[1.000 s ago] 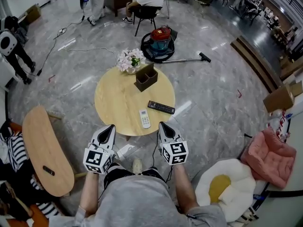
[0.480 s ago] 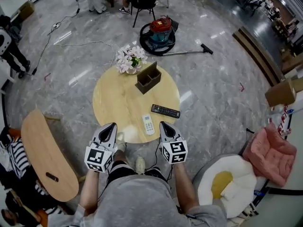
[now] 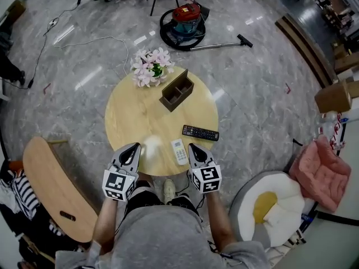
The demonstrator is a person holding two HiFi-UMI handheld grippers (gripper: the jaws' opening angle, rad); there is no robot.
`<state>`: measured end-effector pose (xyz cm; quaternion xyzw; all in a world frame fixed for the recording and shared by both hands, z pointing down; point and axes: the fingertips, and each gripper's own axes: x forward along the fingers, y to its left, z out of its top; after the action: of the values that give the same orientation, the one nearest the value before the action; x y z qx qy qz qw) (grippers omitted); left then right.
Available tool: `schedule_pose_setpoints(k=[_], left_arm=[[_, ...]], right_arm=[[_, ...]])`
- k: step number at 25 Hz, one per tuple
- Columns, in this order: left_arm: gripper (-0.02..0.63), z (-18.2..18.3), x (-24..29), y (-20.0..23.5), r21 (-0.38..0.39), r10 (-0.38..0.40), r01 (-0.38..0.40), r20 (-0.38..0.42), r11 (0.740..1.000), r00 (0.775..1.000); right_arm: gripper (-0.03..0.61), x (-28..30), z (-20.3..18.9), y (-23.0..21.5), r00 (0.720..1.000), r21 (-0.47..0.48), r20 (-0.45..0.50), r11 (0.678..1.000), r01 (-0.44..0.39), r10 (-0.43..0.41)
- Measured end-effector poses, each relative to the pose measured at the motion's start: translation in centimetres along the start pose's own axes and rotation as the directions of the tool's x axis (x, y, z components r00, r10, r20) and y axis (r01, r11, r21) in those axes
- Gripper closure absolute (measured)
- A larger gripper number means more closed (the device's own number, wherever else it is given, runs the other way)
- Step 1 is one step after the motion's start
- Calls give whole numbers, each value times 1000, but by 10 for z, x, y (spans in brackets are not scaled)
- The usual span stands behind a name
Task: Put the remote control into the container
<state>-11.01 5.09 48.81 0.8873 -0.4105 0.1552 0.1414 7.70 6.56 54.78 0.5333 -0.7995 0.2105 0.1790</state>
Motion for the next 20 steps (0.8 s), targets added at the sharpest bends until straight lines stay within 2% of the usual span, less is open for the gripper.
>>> schedule_pose_setpoints(k=[6,14,20], left_arm=[[607,-16,20,12,-16,-35,34,-43,999,998],[607,-36,32,24,-41,-44,40,-85,998,995],[607,-42,35,34,-53,-34,29,-94,998,995]], right_arm=[[574,23,-18,-2,997,-29,-72,1000,1,-3],[574,48,-44,3,989,-10,-149,1000,-8,6],[571,67,-63,6,973,17,-230,999,-32,35]])
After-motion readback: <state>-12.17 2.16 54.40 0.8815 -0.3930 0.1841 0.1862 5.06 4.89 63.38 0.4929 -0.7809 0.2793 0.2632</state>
